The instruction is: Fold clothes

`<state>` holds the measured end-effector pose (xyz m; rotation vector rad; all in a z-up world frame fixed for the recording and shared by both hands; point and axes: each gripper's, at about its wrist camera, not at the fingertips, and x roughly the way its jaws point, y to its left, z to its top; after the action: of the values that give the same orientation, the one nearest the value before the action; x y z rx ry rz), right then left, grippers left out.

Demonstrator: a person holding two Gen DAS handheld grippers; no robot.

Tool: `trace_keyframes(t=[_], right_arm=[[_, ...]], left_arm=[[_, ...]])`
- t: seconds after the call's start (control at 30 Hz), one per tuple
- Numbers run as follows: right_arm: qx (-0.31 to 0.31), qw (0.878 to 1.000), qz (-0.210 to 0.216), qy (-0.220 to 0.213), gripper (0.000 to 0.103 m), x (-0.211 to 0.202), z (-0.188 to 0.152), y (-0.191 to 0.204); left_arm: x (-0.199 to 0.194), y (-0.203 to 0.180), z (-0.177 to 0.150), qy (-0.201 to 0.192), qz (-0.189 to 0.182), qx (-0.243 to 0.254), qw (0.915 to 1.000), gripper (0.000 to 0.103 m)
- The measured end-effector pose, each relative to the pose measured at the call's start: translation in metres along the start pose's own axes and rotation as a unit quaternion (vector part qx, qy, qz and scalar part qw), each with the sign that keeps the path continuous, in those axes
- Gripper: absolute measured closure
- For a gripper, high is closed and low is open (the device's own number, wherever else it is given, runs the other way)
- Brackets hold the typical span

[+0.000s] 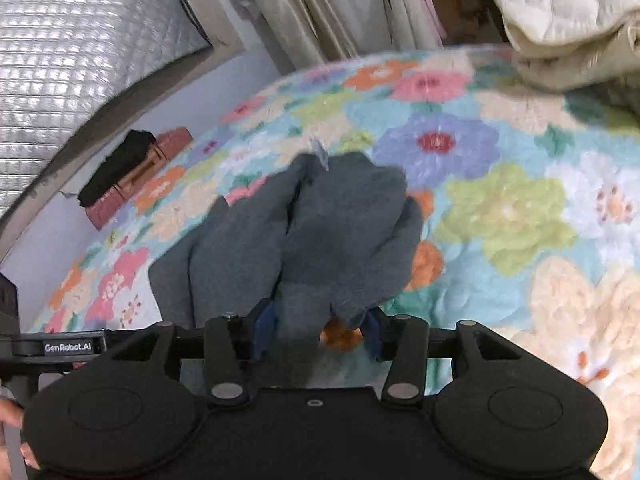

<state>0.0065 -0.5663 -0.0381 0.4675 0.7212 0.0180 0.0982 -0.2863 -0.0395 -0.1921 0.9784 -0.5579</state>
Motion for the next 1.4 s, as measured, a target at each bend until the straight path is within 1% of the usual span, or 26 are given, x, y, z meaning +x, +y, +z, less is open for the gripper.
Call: trace_keyframes(t=[0.03, 0.1, 0.13, 0.2, 0.23, 0.3, 0.33, 0.37, 0.4, 0.43, 0.5, 0.57, 0.63, 0.7, 0.8, 0.87, 0.97, 1.03, 1.07, 1.1, 1.17, 1.23, 1.27, 1.3, 1.33, 1.4], right_arm=[[0.012, 1.000, 0.002, 0.010, 0.051, 0.007, -0.001, 0.000], [0.031, 0.999, 0.026, 0.030, 0.051, 0.018, -0.008, 0.000], [0.040, 0.997, 0.042, 0.048, 0.051, 0.025, -0.013, 0.000], [0.046, 0.995, 0.049, 0.069, 0.051, 0.036, -0.021, 0.003], [0.043, 0.996, 0.044, 0.072, 0.051, 0.039, -0.026, 0.005], [0.024, 0.997, 0.043, 0.063, 0.055, 0.040, -0.029, 0.009], [-0.004, 0.997, 0.045, 0.057, 0.077, 0.039, -0.027, 0.013], [-0.034, 0.997, 0.048, 0.051, 0.097, 0.038, -0.026, 0.017], [-0.074, 0.996, 0.041, 0.034, 0.096, 0.034, -0.025, 0.022], [-0.114, 0.993, 0.032, 0.016, 0.099, 0.029, -0.024, 0.028], [-0.128, 0.992, 0.021, -0.002, 0.100, 0.019, -0.021, 0.035], [-0.133, 0.991, 0.006, -0.032, 0.101, 0.003, -0.018, 0.045], [-0.158, 0.985, -0.012, -0.067, 0.101, -0.020, -0.019, 0.061], [-0.183, 0.978, -0.028, -0.094, 0.101, -0.044, -0.023, 0.073], [-0.204, 0.971, -0.047, -0.112, 0.101, -0.080, -0.023, 0.077], [-0.184, 0.974, -0.058, -0.114, 0.101, -0.094, -0.021, 0.065], [-0.149, 0.982, -0.054, -0.098, 0.101, -0.097, -0.023, 0.048], [-0.146, 0.984, -0.061, -0.086, 0.101, -0.092, -0.031, 0.046], [-0.141, 0.985, -0.061, -0.081, 0.101, -0.089, -0.034, 0.045], [-0.136, 0.986, -0.059, -0.076, 0.101, -0.085, -0.036, 0.044], [-0.126, 0.988, -0.056, -0.067, 0.101, -0.078, -0.040, 0.042], [-0.138, 0.988, -0.058, -0.050, 0.100, -0.069, -0.042, 0.041], [-0.150, 0.986, -0.063, -0.042, 0.100, -0.065, -0.043, 0.039], [-0.151, 0.986, -0.067, -0.035, 0.100, -0.063, -0.045, 0.034], [-0.151, 0.986, -0.070, -0.029, 0.100, -0.061, -0.046, 0.028], [-0.131, 0.989, -0.064, -0.023, 0.100, -0.061, -0.049, 0.016]], left_arm=[[0.002, -0.002, -0.001, -0.002, 0.005, 0.006, 1.0000, 0.035], [0.005, -0.004, -0.002, -0.011, 0.011, 0.019, 0.9997, 0.021], [0.008, -0.006, -0.001, -0.016, 0.016, 0.032, 0.9992, 0.018], [0.014, -0.011, 0.000, -0.014, 0.029, 0.064, 0.9974, 0.019], [0.016, -0.012, 0.001, -0.012, 0.035, 0.076, 0.9964, 0.024], [0.016, -0.012, 0.003, -0.007, 0.037, 0.079, 0.9962, 0.061], [0.015, -0.011, 0.005, -0.004, 0.039, 0.071, 0.9967, 0.067], [0.012, -0.009, 0.005, -0.007, 0.044, 0.067, 0.9968, 0.079], [0.008, -0.008, 0.005, -0.015, 0.051, 0.066, 0.9964, 0.088], [0.003, -0.008, 0.005, -0.025, 0.060, 0.068, 0.9955, 0.090], [-0.012, -0.004, 0.007, -0.053, 0.073, 0.066, 0.9937, 0.096], [-0.032, 0.008, 0.014, -0.088, 0.085, 0.038, 0.9918, 0.097], [-0.053, 0.022, 0.025, -0.119, 0.093, -0.004, 0.9885, 0.101], [-0.072, 0.031, 0.033, -0.142, 0.099, -0.020, 0.9848, 0.101], [-0.091, 0.038, 0.033, -0.153, 0.101, -0.008, 0.9830, 0.101], [-0.091, 0.043, 0.027, -0.129, 0.069, -0.017, 0.9890, 0.101], [-0.080, 0.047, 0.013, -0.080, -0.001, -0.040, 0.9960, 0.098], [-0.068, 0.040, 0.000, -0.051, -0.023, -0.036, 0.9978, 0.092], [-0.061, 0.034, -0.007, -0.037, -0.026, -0.028, 0.9986, 0.080], [-0.054, 0.028, -0.013, -0.027, -0.024, -0.020, 0.9991, 0.059], [-0.039, 0.013, -0.022, -0.013, 0.004, -0.002, 0.9999, 0.043], [-0.027, -0.002, -0.021, -0.015, 0.045, 0.024, 0.9986, 0.042], [-0.022, -0.008, -0.018, -0.019, 0.049, 0.039, 0.9979, 0.032], [-0.015, -0.013, -0.014, -0.020, 0.046, 0.051, 0.9974, 0.015], [-0.009, -0.016, -0.009, -0.018, 0.043, 0.062, 0.9970, 0.010], [0.003, -0.020, -0.001, -0.015, 0.046, 0.069, 0.9965, 0.009]])
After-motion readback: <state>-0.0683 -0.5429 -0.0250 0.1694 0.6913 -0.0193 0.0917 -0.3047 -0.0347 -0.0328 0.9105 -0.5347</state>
